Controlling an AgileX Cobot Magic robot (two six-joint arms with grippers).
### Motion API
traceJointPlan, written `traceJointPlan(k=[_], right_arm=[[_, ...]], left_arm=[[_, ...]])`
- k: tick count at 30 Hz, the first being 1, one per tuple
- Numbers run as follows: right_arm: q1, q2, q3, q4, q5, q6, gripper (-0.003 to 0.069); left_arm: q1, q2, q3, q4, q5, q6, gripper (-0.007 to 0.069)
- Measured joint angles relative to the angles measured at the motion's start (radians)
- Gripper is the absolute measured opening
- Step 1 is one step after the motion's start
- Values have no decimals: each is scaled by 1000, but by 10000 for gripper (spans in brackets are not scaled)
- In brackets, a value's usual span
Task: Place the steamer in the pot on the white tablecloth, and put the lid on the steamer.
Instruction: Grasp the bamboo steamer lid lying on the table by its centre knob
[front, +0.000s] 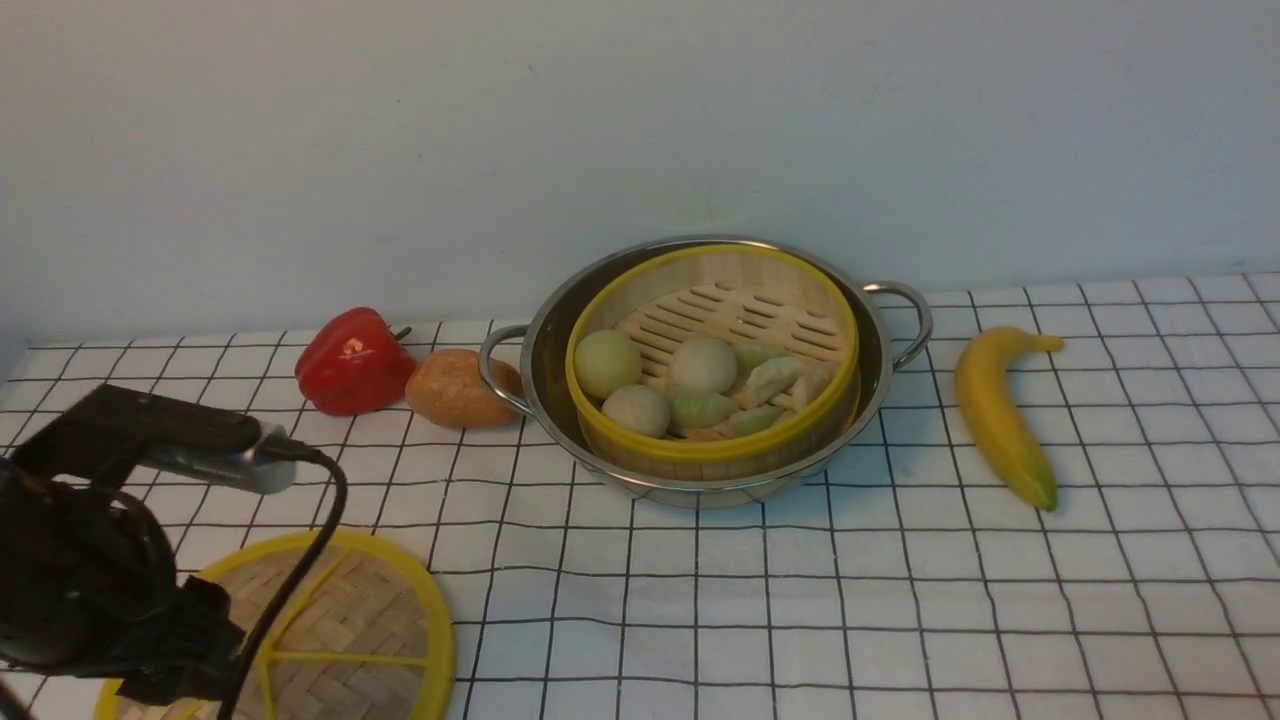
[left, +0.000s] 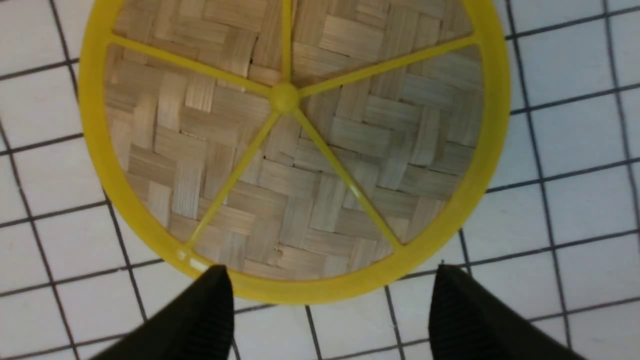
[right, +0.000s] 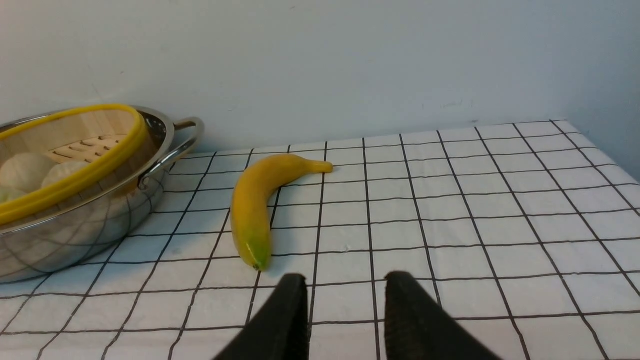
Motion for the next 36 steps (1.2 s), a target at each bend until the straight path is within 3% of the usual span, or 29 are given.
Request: traceJointPlan(k=[7,16,19,23,24,26,31,36], right_arm=[[0,0,0,0,0,0,240],[0,0,0,0,0,0,240],[0,0,0,0,0,0,240],[0,0,0,0,0,0,240],[0,0,0,0,0,1,240],[0,0,0,0,0,1,240],[0,0,0,0,0,1,240],[0,0,0,0,0,1,240]], left_arm=[[0,206,-34,15,-172,8,482],[0,361,-37,-13,-232,8,475],[0,381,-39,-14,-251,7,428],[0,383,-42,-15,-250,0,287],[0,383,-46,-14,-244,-17,185],[0,383,-49,-7,-228,-44,107],[0,381,-72,32,-136,-103,117],[0,342,-264,17,119,-116,117]])
